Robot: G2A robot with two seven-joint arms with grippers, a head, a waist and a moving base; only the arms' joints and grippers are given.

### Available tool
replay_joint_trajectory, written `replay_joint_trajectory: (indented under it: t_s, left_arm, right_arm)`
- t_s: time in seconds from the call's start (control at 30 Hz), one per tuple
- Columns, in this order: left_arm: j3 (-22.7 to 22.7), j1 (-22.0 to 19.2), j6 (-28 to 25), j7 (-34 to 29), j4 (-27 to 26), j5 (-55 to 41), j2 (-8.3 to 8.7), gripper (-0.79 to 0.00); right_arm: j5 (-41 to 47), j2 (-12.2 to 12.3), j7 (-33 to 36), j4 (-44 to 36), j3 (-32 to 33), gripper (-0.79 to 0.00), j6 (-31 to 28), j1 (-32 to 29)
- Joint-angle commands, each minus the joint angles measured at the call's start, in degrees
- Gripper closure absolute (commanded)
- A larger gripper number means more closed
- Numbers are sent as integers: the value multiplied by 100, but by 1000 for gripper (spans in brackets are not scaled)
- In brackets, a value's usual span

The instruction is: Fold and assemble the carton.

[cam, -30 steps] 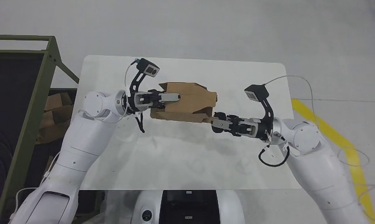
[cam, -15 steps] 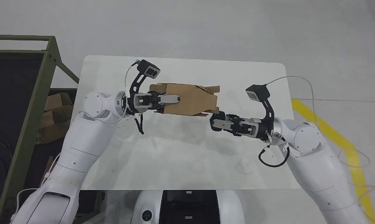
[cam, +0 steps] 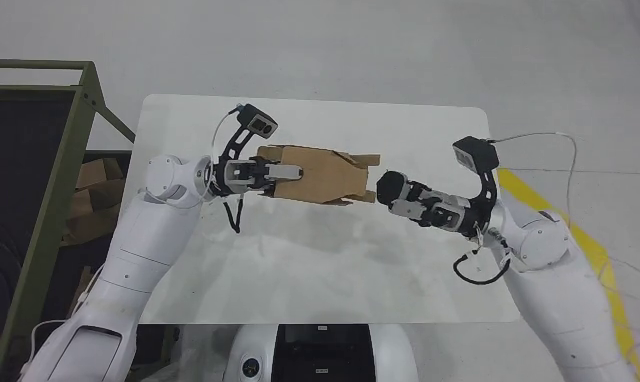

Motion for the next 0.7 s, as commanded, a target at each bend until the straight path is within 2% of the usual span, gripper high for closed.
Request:
replay_joint_trajectory:
  t_s: [0.0,0.13,0.5,0.67]
  left_arm:
    - [11,-23,161,-79,17,-122,-9,0]
    - [31,-75,474,-154,80,-222,-19,0]
    - [3,-139,526,-140,82,-81,-15,0]
    - [41,-26,700,118,-97,-80,-31,0]
  right_arm:
    - [-260,23,-175,-146,231,-628,-186,-146]
    - [-779,56,-490,-469,577,-782,-347,-431]
    - [-922,57,-700,-641,663,-785,-339,-521]
    - [-1853,58,-978,-1150,860,-785,-749,-587]
